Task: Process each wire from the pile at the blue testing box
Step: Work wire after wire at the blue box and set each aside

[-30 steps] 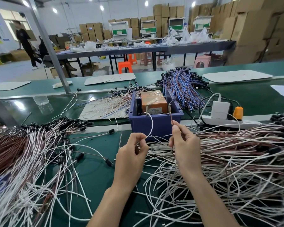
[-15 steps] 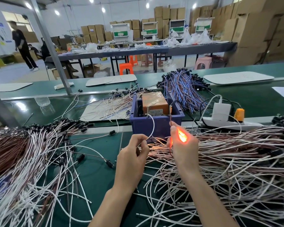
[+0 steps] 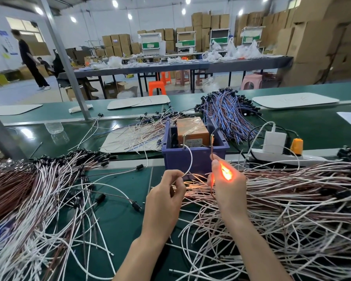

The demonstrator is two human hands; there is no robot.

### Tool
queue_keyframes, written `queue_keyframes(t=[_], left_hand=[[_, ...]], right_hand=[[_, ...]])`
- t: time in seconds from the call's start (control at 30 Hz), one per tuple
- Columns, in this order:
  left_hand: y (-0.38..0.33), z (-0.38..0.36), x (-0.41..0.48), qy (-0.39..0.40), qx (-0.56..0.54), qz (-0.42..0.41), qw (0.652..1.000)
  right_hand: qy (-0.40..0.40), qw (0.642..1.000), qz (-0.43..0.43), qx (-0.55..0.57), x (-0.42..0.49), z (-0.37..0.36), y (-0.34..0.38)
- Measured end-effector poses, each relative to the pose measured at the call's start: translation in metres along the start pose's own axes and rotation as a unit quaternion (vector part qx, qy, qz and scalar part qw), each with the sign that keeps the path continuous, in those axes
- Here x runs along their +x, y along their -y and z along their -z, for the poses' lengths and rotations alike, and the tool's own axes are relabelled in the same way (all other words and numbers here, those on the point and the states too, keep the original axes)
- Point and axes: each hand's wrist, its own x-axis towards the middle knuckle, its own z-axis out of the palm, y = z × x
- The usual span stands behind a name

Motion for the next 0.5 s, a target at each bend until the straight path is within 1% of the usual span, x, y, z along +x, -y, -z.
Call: queue_keyframes(t=[0.07, 0.17, 0.3, 0.4, 0.5], left_hand=[[-0.002, 0.000, 0.000, -0.009, -0.001, -0.011, 1.000], [-0.002, 0.001, -0.001, -0.042, -0.011, -0.013, 0.999], [-0.008, 0.004, -0.002, -0.087, -0.066, 0.007, 0.994], [-0.022, 0.013, 0.002, -0.131, -0.140, 0.049, 0.980], [-0.030, 0.028, 0.008, -0.175, -0.179, 0.124, 0.960]], right_hand=[[0.000, 1.000, -0.001, -0.006, 0.000, 0.001, 0.000], [-0.006, 1.000, 0.002, -0.015, -0.004, 0.003, 0.001], [-0.066, 0.998, -0.001, 0.023, -0.016, 0.010, 0.003], [-0.096, 0.994, 0.003, 0.048, -0.023, 0.020, 0.010], [-0.073, 0.990, 0.007, 0.121, -0.024, 0.031, 0.027]])
